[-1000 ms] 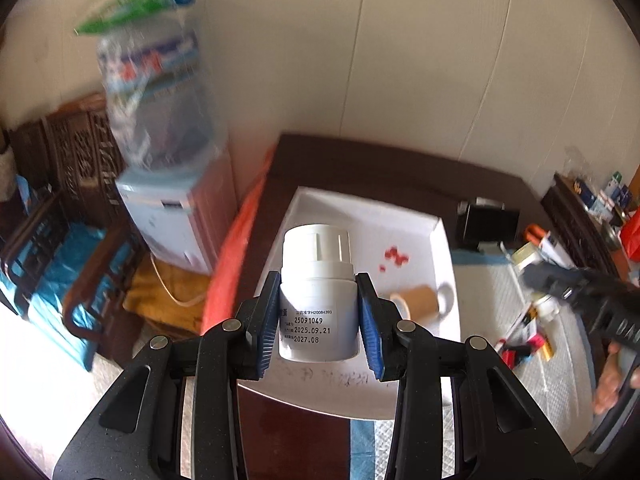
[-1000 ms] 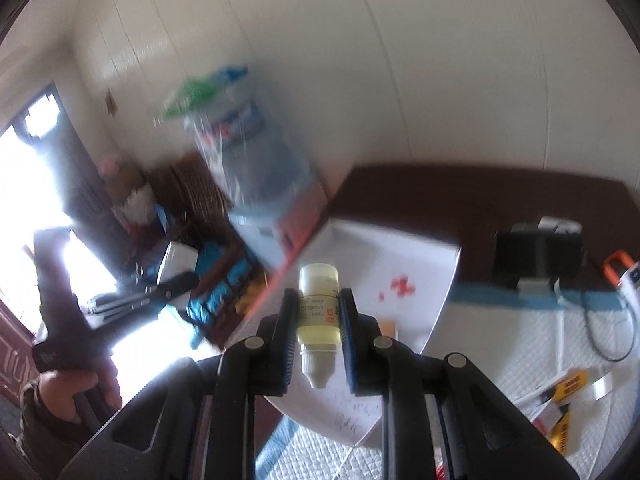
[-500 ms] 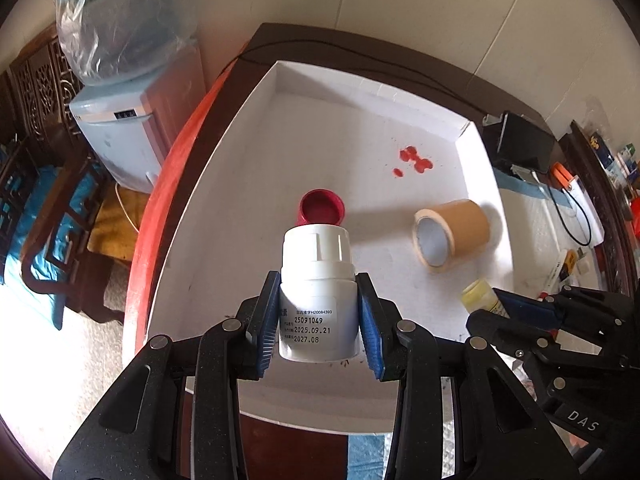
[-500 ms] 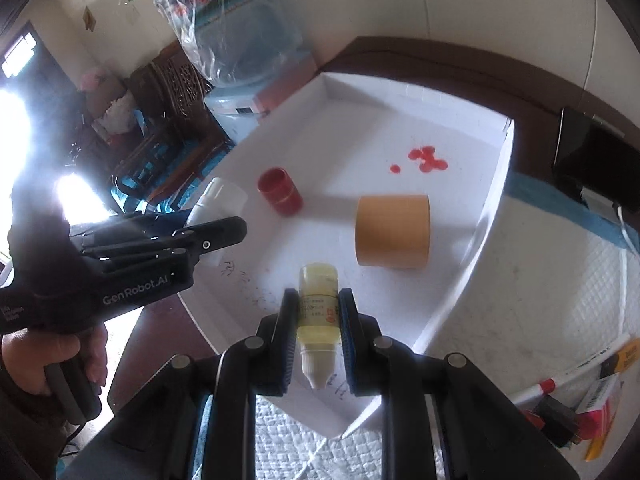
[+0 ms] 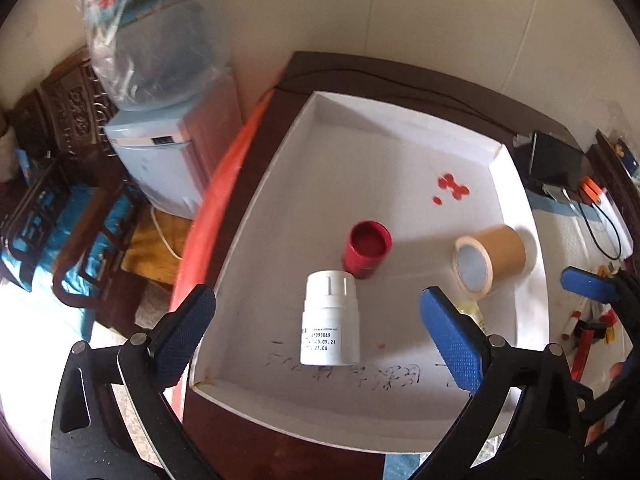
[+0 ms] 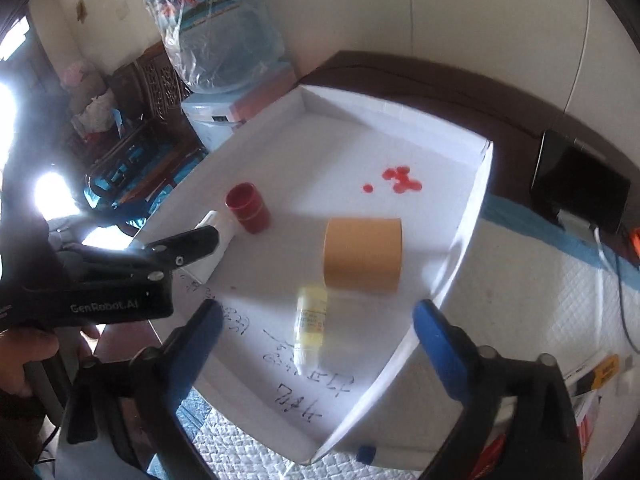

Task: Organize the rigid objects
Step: 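Lower and release both bottles into the white tray, then move both tools back over the remaining items on the pad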

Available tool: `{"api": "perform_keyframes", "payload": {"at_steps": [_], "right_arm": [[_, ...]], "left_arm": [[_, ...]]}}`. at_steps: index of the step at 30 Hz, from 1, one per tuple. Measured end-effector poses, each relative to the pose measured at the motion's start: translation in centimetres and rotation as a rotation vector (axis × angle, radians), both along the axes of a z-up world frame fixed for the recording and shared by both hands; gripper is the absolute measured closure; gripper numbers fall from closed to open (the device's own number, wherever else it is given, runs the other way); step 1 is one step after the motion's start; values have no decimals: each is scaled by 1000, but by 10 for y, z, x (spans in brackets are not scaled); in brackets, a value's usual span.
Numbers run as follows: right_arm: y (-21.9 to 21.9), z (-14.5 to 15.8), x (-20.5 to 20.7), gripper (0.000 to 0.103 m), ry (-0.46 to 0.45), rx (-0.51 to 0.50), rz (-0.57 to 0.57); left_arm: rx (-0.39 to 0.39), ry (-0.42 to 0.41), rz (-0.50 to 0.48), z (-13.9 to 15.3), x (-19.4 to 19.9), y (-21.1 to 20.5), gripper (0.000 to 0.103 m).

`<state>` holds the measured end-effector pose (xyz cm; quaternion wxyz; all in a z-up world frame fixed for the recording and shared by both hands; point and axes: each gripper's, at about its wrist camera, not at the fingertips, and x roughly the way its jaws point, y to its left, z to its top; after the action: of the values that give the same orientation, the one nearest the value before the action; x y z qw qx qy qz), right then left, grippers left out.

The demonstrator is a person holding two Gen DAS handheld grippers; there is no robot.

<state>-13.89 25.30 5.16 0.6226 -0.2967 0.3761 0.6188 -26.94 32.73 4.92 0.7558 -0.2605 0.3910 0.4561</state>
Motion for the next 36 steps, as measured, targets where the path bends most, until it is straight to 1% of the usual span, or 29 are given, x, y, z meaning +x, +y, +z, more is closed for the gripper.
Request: {"api": "perform_keyframes", "payload": {"at_steps": [3, 12, 19, 23, 27, 30, 32, 36], "right_arm": [[-4, 7, -2, 0, -14, 32, -3], [-21, 28, -6, 0, -14, 83, -34], [-46, 48, -16, 0, -34, 148, -38], [-60, 56, -17, 0, -32, 183, -52], [-74, 60, -14, 0, -29, 226, -88], [-85, 63, 0, 0, -24, 252, -128], [-93, 65, 16, 0, -10, 270, -167], [-116, 68, 70, 0, -5, 298, -289]], "left_arm": [[5, -22, 19, 8, -6, -2, 0], [68, -45, 38, 42, -20, -28, 0], [124, -61, 32, 70, -29, -62, 0], [158, -81, 25, 81, -33, -81, 0], [174, -86, 1, 85, -31, -97, 0], [189, -85, -31, 86, -24, -109, 0], [189, -90, -57, 84, -16, -117, 0], [139, -106, -115, 75, 6, -130, 0]]}}
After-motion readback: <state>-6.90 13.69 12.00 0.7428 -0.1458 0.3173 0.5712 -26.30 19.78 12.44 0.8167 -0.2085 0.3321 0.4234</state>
